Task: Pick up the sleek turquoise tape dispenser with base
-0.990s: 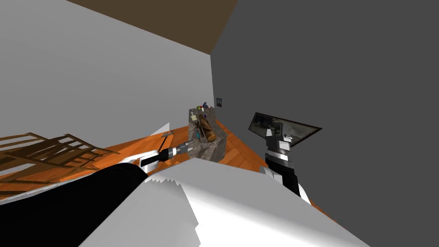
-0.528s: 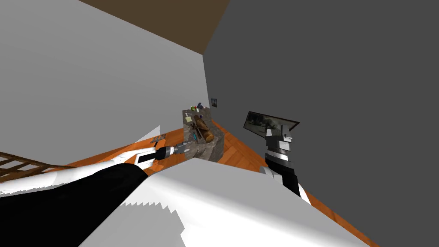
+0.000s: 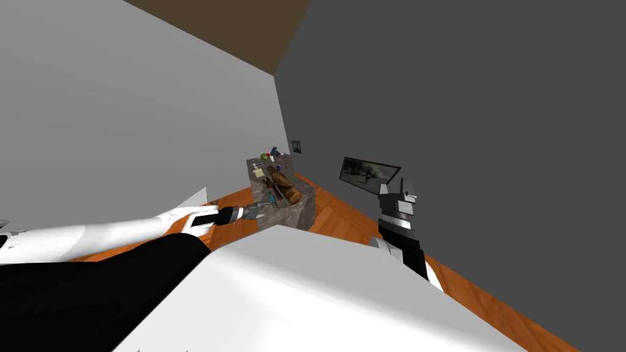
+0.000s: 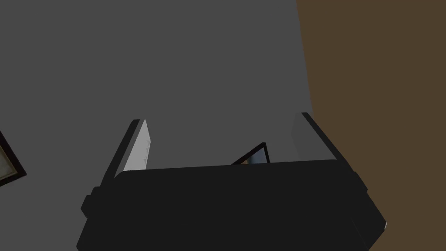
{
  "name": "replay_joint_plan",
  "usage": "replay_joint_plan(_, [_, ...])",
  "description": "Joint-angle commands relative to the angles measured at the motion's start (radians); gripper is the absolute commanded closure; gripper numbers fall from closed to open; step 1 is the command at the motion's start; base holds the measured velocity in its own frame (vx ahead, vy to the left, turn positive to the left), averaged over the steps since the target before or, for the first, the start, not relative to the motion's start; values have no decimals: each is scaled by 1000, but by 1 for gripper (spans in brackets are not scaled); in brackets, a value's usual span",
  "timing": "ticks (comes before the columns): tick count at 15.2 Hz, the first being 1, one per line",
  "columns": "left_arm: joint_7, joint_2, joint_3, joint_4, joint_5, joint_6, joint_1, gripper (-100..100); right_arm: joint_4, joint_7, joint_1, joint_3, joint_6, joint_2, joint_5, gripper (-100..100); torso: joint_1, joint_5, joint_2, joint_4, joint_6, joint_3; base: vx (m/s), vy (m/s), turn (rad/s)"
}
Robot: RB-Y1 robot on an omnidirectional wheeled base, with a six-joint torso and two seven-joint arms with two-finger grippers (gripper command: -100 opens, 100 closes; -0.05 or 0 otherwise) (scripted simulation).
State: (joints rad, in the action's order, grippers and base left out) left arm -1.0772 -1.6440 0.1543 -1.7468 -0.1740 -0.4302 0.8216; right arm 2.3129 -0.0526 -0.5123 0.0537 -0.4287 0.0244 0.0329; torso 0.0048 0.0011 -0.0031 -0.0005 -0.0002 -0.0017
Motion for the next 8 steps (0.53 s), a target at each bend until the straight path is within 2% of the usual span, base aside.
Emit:
replay_joint_plan(1, [-50,-50,13,18,-7,7,7,-100,0,0,0,0,0,0,0,0,0,0,0,0,0,0,12,27,-297])
replay_joint_plan(2, [-52,-61,13,18,-7,7,7,-100,0,0,0,0,0,0,0,0,0,0,-2,0,2,-1,-12,42,-246])
replay_joint_plan(3, [-82,-92,20,33,-14,12,16,-100,0,0,0,0,0,0,0,0,0,0,-2,-1,1,-1,-16,46,-313])
replay_joint_plan(4, [-90,-106,20,33,-14,12,16,-100,0,0,0,0,0,0,0,0,0,0,-2,-1,1,-1,-1,53,-279])
replay_joint_plan(5, [-121,-133,27,46,-20,17,26,-100,0,0,0,0,0,0,0,0,1,0,-2,-1,1,-1,-33,46,-266])
replay_joint_plan(6, [-126,-149,27,46,-20,17,26,-100,0,0,0,0,0,0,0,0,1,0,-1,0,1,-1,-14,56,-226])
replay_joint_plan(7, [-156,-174,34,59,-26,22,35,-100,0,0,0,0,0,0,0,0,1,0,-2,0,1,-1,-36,42,-231])
replay_joint_plan(8, [-159,-188,34,59,-26,22,35,-100,0,0,0,0,0,0,0,0,1,0,-1,0,1,-1,-8,56,-229])
